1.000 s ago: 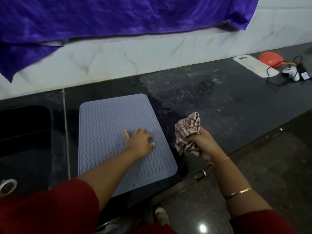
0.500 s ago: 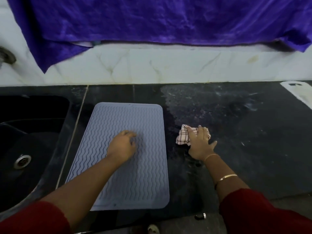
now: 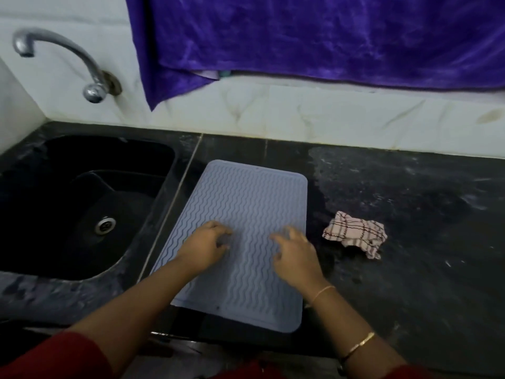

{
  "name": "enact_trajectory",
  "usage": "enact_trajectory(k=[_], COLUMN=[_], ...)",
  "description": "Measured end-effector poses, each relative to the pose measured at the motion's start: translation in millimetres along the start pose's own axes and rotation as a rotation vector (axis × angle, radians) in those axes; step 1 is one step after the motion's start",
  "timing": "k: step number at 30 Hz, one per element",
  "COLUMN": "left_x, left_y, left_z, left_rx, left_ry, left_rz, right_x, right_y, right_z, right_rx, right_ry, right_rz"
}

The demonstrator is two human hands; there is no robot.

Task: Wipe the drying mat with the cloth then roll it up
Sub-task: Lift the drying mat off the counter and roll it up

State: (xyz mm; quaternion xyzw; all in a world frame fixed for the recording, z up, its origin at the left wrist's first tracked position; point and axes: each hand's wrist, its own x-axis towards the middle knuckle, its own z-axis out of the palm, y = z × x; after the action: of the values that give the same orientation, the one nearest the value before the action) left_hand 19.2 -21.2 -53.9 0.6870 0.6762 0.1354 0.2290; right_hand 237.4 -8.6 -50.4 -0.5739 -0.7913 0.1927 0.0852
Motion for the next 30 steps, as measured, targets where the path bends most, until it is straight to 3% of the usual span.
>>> enact_trajectory(k=[7, 16, 19, 23, 27, 30], left_x=[-41, -48, -49, -56, -63, -63], left_y=[-32, -48, -50, -40, -37, -43], left_z=[-29, -28, -25, -14, -14, -15], left_rx=[0.163, 0.397, 0.460, 0.539, 0.580, 0.593], left_ry=[-0.345, -0.379, -0.303, -0.072, 0.137, 0.205], left_rz=[0.203, 0.443, 0.504, 0.558, 0.715, 0.779], right_x=[-20, -33, -33, -38, -41, -40], right_y=[-48, -69, -72, -75, -74, -72], right_z=[19, 36, 39, 41, 40, 37], right_rx=[0.137, 0.089, 0.057, 0.038, -0.100, -0.140], right_ry=[-0.154, -0.205, -0.199, -0.217, -0.239, -0.191], right_rz=[-0.039, 0.054, 0.084, 0.104, 0.014, -0.038])
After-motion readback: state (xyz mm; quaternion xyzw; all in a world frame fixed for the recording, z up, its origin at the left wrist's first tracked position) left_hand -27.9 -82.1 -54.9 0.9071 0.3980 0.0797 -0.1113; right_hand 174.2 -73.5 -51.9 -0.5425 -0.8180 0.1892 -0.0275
